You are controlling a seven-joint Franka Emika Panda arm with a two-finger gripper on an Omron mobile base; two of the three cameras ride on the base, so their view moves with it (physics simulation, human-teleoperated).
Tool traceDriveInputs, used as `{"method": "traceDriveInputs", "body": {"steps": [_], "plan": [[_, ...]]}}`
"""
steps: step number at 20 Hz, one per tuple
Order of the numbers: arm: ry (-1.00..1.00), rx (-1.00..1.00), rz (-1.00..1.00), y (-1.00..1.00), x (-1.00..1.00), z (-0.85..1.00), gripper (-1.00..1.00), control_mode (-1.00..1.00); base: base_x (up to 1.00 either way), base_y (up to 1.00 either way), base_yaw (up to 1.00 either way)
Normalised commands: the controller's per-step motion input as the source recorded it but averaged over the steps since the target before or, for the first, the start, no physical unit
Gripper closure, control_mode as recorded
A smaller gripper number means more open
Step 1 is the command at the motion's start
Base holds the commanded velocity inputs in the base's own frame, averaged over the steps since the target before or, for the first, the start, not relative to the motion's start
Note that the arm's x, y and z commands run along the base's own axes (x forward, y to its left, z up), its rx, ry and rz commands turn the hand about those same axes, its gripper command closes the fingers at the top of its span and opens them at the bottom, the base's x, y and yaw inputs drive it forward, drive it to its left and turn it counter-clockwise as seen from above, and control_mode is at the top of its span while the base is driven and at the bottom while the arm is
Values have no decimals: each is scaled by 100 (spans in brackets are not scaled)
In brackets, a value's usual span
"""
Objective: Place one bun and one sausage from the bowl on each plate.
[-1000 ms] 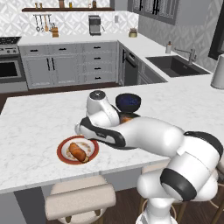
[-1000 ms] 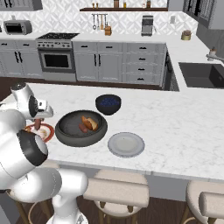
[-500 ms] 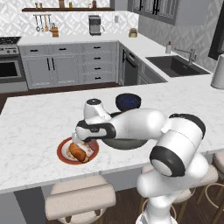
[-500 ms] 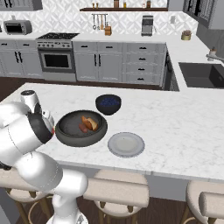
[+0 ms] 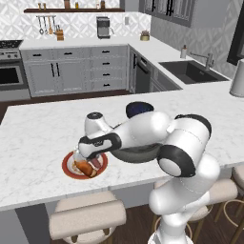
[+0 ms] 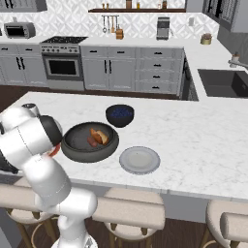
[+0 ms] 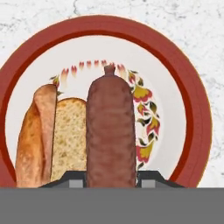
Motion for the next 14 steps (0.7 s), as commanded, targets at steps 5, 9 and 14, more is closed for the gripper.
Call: {"method": "traceDriveInputs", "body": {"steps": [5,9,14], "plan": [[0,0,0,0,13,0,-100,-100,0,0,0],[0,0,0,0,1,3,-100,-100,0,0,0],[-4,-1,0,0,-3,21,-100,-100,0,0,0]]}}
